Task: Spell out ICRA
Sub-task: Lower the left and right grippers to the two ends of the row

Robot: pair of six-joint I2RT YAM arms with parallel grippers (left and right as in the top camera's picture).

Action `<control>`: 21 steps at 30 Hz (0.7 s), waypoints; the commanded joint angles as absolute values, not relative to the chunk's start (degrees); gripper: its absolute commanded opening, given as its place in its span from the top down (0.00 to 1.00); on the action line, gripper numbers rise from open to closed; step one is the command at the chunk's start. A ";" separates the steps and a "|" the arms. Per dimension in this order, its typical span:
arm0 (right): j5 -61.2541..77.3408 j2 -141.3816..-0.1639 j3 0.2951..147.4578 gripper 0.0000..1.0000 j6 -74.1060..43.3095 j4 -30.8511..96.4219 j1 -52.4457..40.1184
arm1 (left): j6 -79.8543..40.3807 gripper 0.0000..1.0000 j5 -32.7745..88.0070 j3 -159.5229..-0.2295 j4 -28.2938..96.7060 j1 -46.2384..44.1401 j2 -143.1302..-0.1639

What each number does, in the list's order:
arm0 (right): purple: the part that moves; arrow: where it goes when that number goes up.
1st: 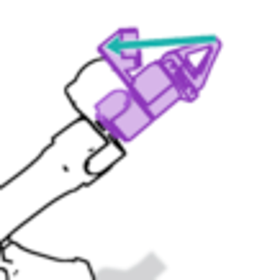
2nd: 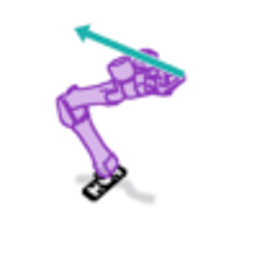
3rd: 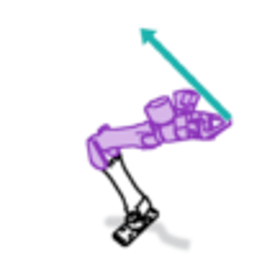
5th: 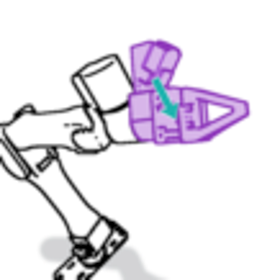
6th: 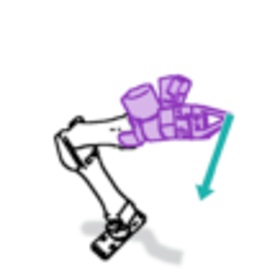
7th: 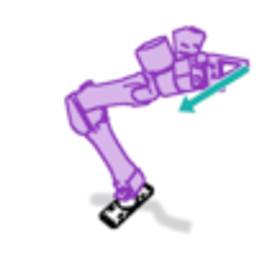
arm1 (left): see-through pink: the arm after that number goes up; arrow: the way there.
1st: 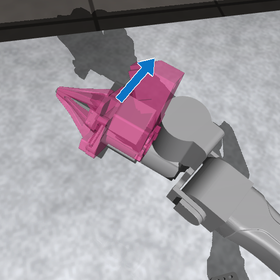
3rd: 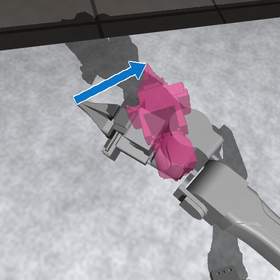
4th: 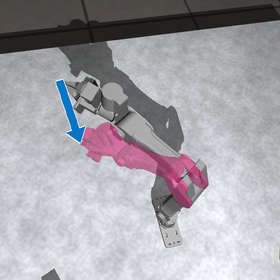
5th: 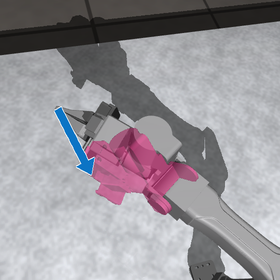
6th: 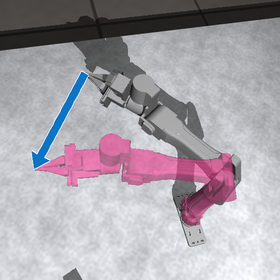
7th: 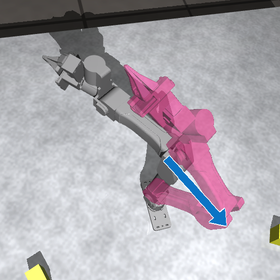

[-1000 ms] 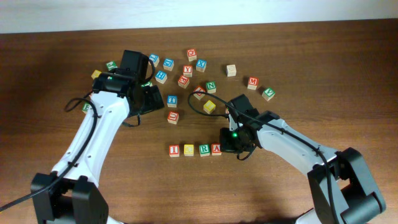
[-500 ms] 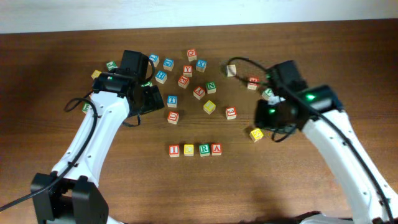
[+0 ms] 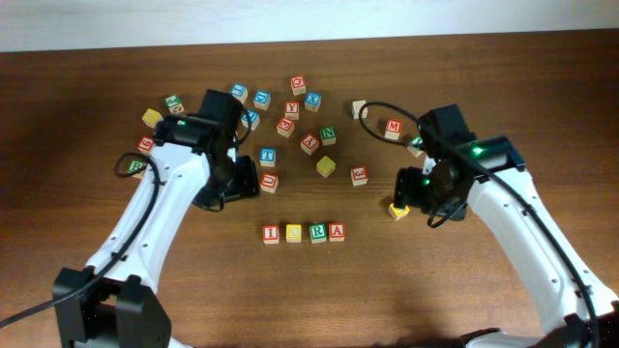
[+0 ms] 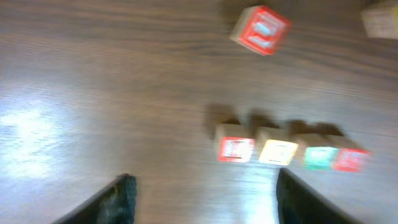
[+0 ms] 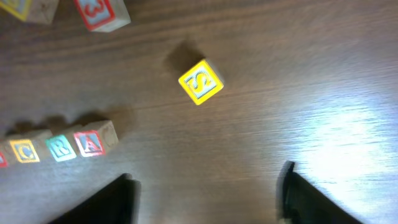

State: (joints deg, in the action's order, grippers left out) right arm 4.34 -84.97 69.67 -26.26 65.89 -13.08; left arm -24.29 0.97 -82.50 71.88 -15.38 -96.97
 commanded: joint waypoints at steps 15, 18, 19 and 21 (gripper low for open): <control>3.81 -87.70 50.19 0.96 -37.17 39.40 -24.73 | -26.06 1.00 1.32 -53.84 48.01 -15.51 -96.53; 7.18 -93.27 50.19 0.96 -36.93 36.03 -24.80 | -26.04 1.00 3.29 -53.60 46.44 -15.66 -96.64; 8.58 -95.00 50.19 0.96 -36.93 34.76 -24.80 | -26.04 1.00 3.84 -53.58 46.11 -15.77 -96.77; 11.81 -98.08 50.19 0.96 -36.93 32.64 -24.80 | -26.04 1.00 4.64 -53.58 46.04 -16.21 -97.34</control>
State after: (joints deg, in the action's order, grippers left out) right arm 8.03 -95.70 50.57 -36.27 33.76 -24.45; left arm -25.34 2.44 -54.17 46.15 -15.55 -96.97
